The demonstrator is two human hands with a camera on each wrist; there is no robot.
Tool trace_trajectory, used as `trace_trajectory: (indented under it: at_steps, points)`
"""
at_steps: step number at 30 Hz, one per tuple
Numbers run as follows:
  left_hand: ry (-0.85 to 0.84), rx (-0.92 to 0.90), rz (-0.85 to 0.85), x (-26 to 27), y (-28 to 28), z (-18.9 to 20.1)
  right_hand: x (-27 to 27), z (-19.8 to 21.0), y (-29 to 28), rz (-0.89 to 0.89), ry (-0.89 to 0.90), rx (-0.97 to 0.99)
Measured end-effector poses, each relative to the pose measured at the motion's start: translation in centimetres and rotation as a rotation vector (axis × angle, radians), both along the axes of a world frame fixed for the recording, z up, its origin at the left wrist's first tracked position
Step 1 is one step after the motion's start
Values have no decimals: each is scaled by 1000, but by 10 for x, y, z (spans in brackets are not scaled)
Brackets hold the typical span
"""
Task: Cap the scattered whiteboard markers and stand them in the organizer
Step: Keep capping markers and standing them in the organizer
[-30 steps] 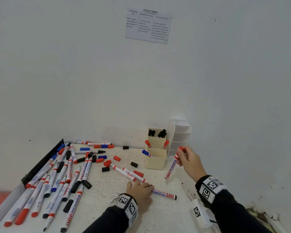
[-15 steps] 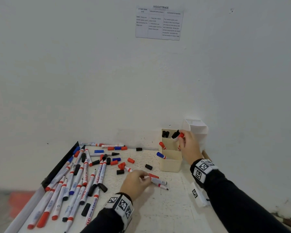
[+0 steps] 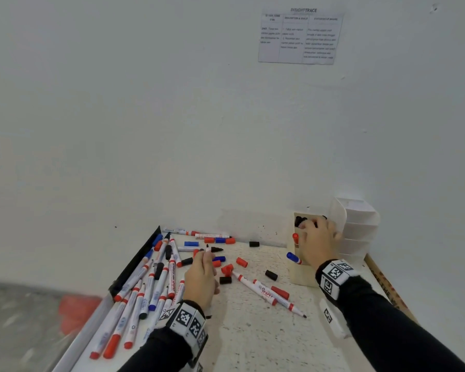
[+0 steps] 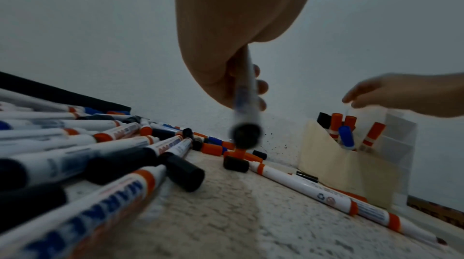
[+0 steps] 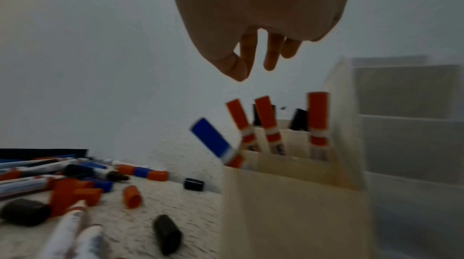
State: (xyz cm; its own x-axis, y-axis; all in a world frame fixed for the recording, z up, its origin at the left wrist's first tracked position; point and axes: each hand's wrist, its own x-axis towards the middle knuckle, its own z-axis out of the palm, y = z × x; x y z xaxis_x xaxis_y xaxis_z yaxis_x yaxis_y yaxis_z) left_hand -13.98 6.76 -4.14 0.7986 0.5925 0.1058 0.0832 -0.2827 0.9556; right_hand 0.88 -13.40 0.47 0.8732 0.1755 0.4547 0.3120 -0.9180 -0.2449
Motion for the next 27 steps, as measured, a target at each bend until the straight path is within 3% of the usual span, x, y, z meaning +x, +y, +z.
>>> trace_trajectory:
  at_steps: [3,6,8,10,20,22,27]
  points:
    - [100,57,33,-4,11,-6,-17,1,36,298,-26,102]
    - [254,127,-11,-13,19,-7,-39,-9,74,539,354,124]
    - [315,182,-33,-20,27,-8,-51,-24,97,601,615,-34]
    - [337,201,-26,-27,35,-7,-62,-40,114,611,697,-229]
    - [279,71,11,-43,56,-13,-68,-64,125,482,618,-362]
    - [275,83,14,-42,55,-13,-67,-62,123,475,601,-288]
    - [310,80,-29,-38,46,-17,-65,-54,117,559,480,149]
